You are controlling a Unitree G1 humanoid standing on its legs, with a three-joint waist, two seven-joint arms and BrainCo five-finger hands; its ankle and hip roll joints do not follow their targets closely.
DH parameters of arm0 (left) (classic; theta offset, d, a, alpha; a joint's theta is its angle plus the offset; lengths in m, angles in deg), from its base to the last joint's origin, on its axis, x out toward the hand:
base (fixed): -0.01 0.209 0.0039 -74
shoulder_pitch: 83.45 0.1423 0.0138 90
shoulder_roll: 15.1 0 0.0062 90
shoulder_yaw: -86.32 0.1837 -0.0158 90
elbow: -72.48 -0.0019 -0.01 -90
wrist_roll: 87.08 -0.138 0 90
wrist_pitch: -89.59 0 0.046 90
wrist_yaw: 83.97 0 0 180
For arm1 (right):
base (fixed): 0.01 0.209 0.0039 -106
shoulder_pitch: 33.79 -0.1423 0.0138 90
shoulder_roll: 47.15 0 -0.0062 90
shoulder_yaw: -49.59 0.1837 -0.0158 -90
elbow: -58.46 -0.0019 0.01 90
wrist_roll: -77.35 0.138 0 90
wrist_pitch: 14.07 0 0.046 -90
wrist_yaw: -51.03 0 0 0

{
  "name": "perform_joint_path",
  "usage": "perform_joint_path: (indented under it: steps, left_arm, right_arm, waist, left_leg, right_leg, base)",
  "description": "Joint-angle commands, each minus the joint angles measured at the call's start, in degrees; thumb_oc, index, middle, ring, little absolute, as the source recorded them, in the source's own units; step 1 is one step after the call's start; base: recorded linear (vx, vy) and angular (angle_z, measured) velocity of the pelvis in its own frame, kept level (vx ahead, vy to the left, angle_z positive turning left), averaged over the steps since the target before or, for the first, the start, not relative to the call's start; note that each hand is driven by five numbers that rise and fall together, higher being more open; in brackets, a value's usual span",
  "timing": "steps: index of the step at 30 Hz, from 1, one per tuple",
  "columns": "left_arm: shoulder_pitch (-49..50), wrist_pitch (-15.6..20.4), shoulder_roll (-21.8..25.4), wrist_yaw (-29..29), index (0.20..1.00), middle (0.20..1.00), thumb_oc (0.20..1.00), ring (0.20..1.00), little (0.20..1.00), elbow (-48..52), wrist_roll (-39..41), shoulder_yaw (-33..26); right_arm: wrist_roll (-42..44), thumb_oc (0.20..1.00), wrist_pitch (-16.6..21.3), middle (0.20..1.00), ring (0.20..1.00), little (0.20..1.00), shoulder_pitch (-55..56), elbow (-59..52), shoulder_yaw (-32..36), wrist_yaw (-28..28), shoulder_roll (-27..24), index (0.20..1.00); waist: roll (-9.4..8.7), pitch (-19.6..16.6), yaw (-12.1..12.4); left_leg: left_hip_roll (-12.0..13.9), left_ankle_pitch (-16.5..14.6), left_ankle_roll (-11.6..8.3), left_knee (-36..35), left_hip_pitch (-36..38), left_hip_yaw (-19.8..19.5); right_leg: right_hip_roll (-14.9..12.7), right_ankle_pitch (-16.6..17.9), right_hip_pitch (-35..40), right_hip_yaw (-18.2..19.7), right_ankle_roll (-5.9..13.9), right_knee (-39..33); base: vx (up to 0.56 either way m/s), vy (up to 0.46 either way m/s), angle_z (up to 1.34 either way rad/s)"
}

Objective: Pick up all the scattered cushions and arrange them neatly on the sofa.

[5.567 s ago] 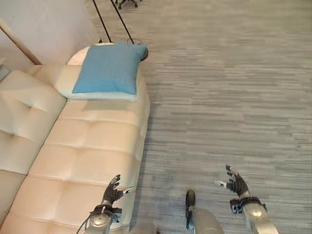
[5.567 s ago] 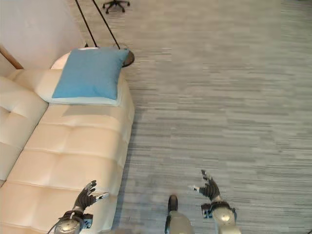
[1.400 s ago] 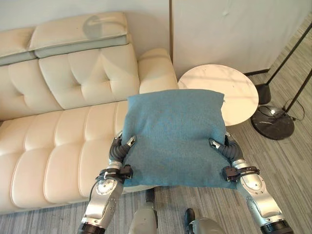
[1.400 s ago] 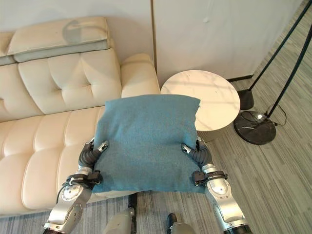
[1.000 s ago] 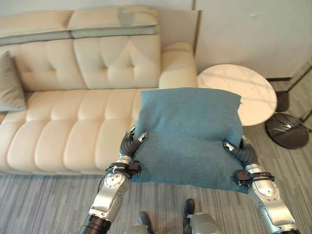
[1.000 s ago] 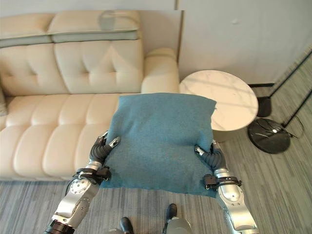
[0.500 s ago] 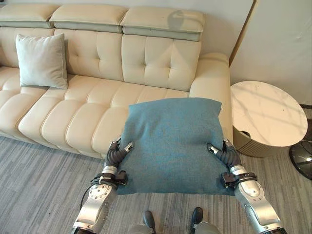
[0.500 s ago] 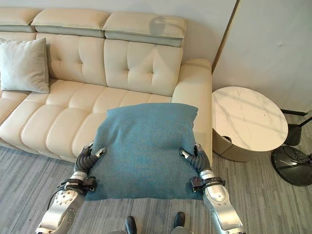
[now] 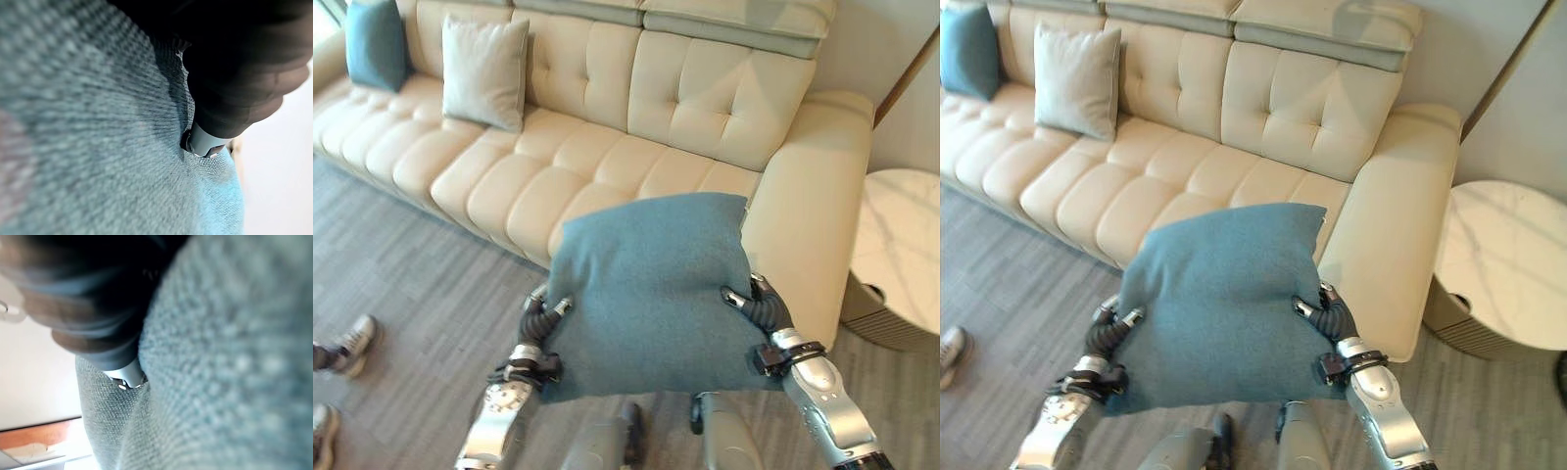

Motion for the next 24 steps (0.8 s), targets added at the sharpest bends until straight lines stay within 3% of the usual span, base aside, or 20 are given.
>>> perform_joint_path:
  steps: [1, 2, 3, 4, 5, 6, 8, 9, 12, 13, 15, 16, 17, 18, 19, 21, 24]
  left_arm:
    - [-5.24, 5.76, 2.19, 3.95, 0.2, 0.2, 0.2, 0.2, 0.2, 8.54, -1.63, 3.35]
    - [-5.25, 5.77, 2.2, 3.95, 0.2, 0.2, 0.2, 0.2, 0.2, 8.52, -1.64, 3.37]
    - [-6.05, 5.64, 1.84, 4.27, 0.2, 0.2, 0.2, 0.2, 0.2, 8.05, -0.73, 4.27]
    - [-6.05, 5.64, 1.83, 4.27, 0.2, 0.2, 0.2, 0.2, 0.2, 8.05, -0.73, 4.27]
    - [-6.27, 5.69, 1.66, 4.43, 0.2, 0.2, 0.2, 0.2, 0.2, 7.94, -0.78, 4.69]
    - [-6.36, 5.7, 1.51, 4.16, 0.2, 0.2, 0.2, 0.2, 0.2, 7.49, -0.51, 4.44]
    - [-6.84, 5.49, 1.34, 4.35, 0.2, 0.2, 0.2, 0.2, 0.2, 7.15, -0.06, 4.87]
    - [-7.05, 5.31, 1.32, 4.31, 0.2, 0.2, 0.2, 0.2, 0.2, 6.73, -0.39, 5.04]
    - [-7.15, 5.0, 1.84, 4.66, 0.2, 0.2, 0.2, 0.2, 0.2, 6.98, -1.08, 5.1]
    - [-7.12, 4.94, 2.11, 4.91, 0.2, 0.2, 0.2, 0.2, 0.2, 7.09, -1.75, 4.86]
    - [-6.56, 4.77, 2.38, 4.98, 0.2, 0.2, 0.2, 0.2, 0.2, 7.49, -2.32, 4.44]
    - [-6.55, 4.77, 2.39, 4.98, 0.2, 0.2, 0.2, 0.2, 0.2, 7.49, -2.32, 4.44]
    - [-5.87, 4.76, 2.37, 4.54, 0.2, 0.2, 0.2, 0.2, 0.2, 7.69, -2.48, 3.89]
    - [-5.87, 4.76, 2.37, 4.54, 0.2, 0.2, 0.2, 0.2, 0.2, 7.69, -2.48, 3.89]
    - [-5.67, 5.04, 2.13, 3.48, 0.2, 0.2, 0.2, 0.2, 0.2, 7.82, -2.47, 3.32]
    - [-5.86, 5.43, 1.81, 2.34, 0.2, 0.2, 0.2, 0.2, 0.2, 7.69, -2.03, 3.15]
    - [-6.5, 5.73, 1.55, 2.09, 0.2, 0.2, 0.2, 0.2, 0.2, 7.25, -1.71, 3.47]
  right_arm:
    - [4.49, 0.2, 7.02, 0.2, 0.2, 0.2, -2.32, -9.26, 1.4, 2.81, 3.81, 0.2]
    - [4.5, 0.2, 7.02, 0.2, 0.2, 0.2, -2.31, -9.26, 1.42, 2.82, 3.82, 0.2]
    - [4.27, 0.2, 6.96, 0.2, 0.2, 0.2, -2.17, -8.52, 2.67, 1.93, 2.79, 0.2]
    - [4.27, 0.2, 6.96, 0.2, 0.2, 0.2, -2.17, -8.52, 2.67, 1.93, 2.79, 0.2]
    - [5.19, 0.2, 7.36, 0.2, 0.2, 0.2, -1.85, -8.63, 3.58, 1.73, 2.03, 0.2]
    - [5.34, 0.2, 7.36, 0.2, 0.2, 0.2, -1.99, -8.23, 3.89, 1.09, 1.71, 0.2]
    - [4.81, 0.2, 7.11, 0.2, 0.2, 0.2, -2.38, -7.59, 4.31, 0.44, 1.05, 0.2]
    - [4.34, 0.2, 7.15, 0.2, 0.2, 0.2, -2.63, -7.44, 4.5, 0.08, 0.7, 0.2]
    - [4.19, 0.2, 6.96, 0.2, 0.2, 0.2, -2.79, -7.55, 4.69, -0.02, 0.81, 0.2]
    - [3.87, 0.2, 6.99, 0.2, 0.2, 0.2, -2.58, -7.27, 4.93, -0.16, 0.84, 0.2]
    - [3.25, 0.2, 6.97, 0.2, 0.2, 0.2, -2.2, -7.23, 4.89, -0.19, 1.15, 0.2]
    - [3.25, 0.2, 6.97, 0.2, 0.2, 0.2, -2.2, -7.23, 4.89, -0.19, 1.15, 0.2]
    - [2.03, 0.2, 6.7, 0.2, 0.2, 0.2, -1.97, -6.96, 4.76, -0.6, 1.22, 0.2]
    - [2.03, 0.2, 6.7, 0.2, 0.2, 0.2, -1.97, -6.96, 4.76, -0.6, 1.22, 0.2]
    - [0.94, 0.2, 6.54, 0.2, 0.2, 0.2, -2.11, -6.4, 4.27, -1.08, 1.18, 0.2]
    - [0.31, 0.2, 6.36, 0.2, 0.2, 0.2, -2.34, -5.53, 3.97, -1.26, 0.94, 0.2]
    - [-0.65, 0.2, 6.13, 0.2, 0.2, 0.2, -2.59, -4.91, 3.9, -1.24, 0.61, 0.2]
  waist:
    - [-2.46, -4.75, -1.88]
    - [-2.66, -4.92, -2.04]
    - [-1.87, -5.73, -3.42]
    - [-1.86, -5.74, -3.46]
    - [-1.15, -6.03, -4.71]
    - [-0.87, -6.25, -5.1]
    - [-1.66, -6.06, -5.31]
    - [-2.05, -5.93, -5.01]
    - [-3.19, -6.04, -4.46]
    - [-4.11, -6.05, -4.06]
    - [-4.29, -5.83, -3.22]
    - [-4.3, -5.87, -3.22]
    - [-4.18, -5.28, -2.07]
    - [-4.18, -5.32, -2.08]
    - [-3.96, -4.79, -0.98]
    - [-3.81, -4.86, -0.56]
    - [-3.56, -5.22, -0.24]
  left_leg:
    - [-0.68, 1.93, -5.7, -10.87, 11.53, -3.84]
    - [-0.92, 2.15, -5.66, -10.82, 11.2, -4.01]
    - [0.81, 3.89, -8.28, -5.9, 10.19, -2.03]
    - [0.81, 3.87, -8.29, -5.86, 10.15, -2.06]
    - [3.62, 8.72, -11.13, 2.1, 8.09, 1.42]
    - [5.47, 10.55, -12.06, 5.78, 7.21, 4.02]
    - [7.77, 10.91, -10.7, 9.52, 4.01, 8.24]
    - [8.83, 8.88, -9.45, 8.81, 2.71, 9.96]
    - [8.73, 6.17, -8.01, 4.28, 0.5, 10.18]
    - [9.65, 6.75, -8.73, -0.85, -2.98, 9.99]
    - [10.15, 11.52, -9.99, -6.49, -5.2, 8.78]
    - [10.13, 11.57, -9.99, -6.56, -5.21, 8.79]
    - [10.79, 16.12, -11.1, -9.96, -8.26, 4.75]
    - [10.78, 16.15, -11.1, -10.0, -8.29, 4.74]
    - [10.69, 18.43, -12.17, -12.28, -10.52, -1.88]
    - [10.81, 19.68, -13.33, -14.05, -12.24, -6.59]
    - [11.27, 20.05, -13.46, -15.23, -11.24, -7.69]
  right_leg:
    - [6.28, 10.97, 1.72, -2.77, -5.59, -23.86]
    - [5.99, 11.17, 1.54, -2.82, -5.57, -24.0]
    - [5.42, 10.74, 3.04, -4.06, -6.44, -23.41]
    - [5.41, 10.74, 3.04, -4.09, -6.44, -23.42]
    - [6.4, 9.45, 6.11, -3.78, -7.66, -23.91]
    - [7.04, 8.07, 7.82, -3.6, -8.49, -24.3]
    - [6.88, 6.58, 10.35, -2.12, -9.26, -25.16]
    - [6.84, 5.85, 11.72, -1.05, -9.11, -25.38]
    - [6.27, 5.62, 13.71, 0.78, -8.28, -26.72]
    - [5.35, 5.23, 15.73, 2.22, -7.56, -27.86]
    - [5.48, 4.8, 17.43, 3.67, -7.53, -28.64]
    - [5.47, 4.81, 17.4, 3.67, -7.53, -28.65]
    - [5.85, 4.04, 19.43, 5.78, -7.74, -28.88]
    - [5.84, 4.05, 19.39, 5.77, -7.74, -28.89]
    - [6.29, 2.94, 20.73, 9.18, -7.81, -28.41]
    - [6.5, 2.11, 21.43, 12.38, -7.73, -27.64]
    - [6.47, 1.21, 22.24, 14.73, -7.37, -27.29]
  base:
    - [0.45, -0.113, 0.37]
    - [0.39, -0.121, 0.55]
    - [0.25, -0.078, 0.6]
    - [0.51, -0.141, 0.56]
    - [0.38, -0.093, 0.57]
    - [0.46, -0.113, 0.51]
    - [0.28, -0.048, -0.12]
    - [0.19, -0.013, -0.31]
    - [0.28, 0.06, -0.3]
    - [0.25, 0.096, -0.45]
    - [0.24, 0.102, -0.46]
    - [0.26, 0.132, -0.52]
    - [0.18, 0.094, -0.54]
    - [0.37, 0.227, -0.95]
    - [0.28, 0.205, -1.06]
    - [0.33, 0.26, -1.17]
    - [0.25, 0.258, -0.84]
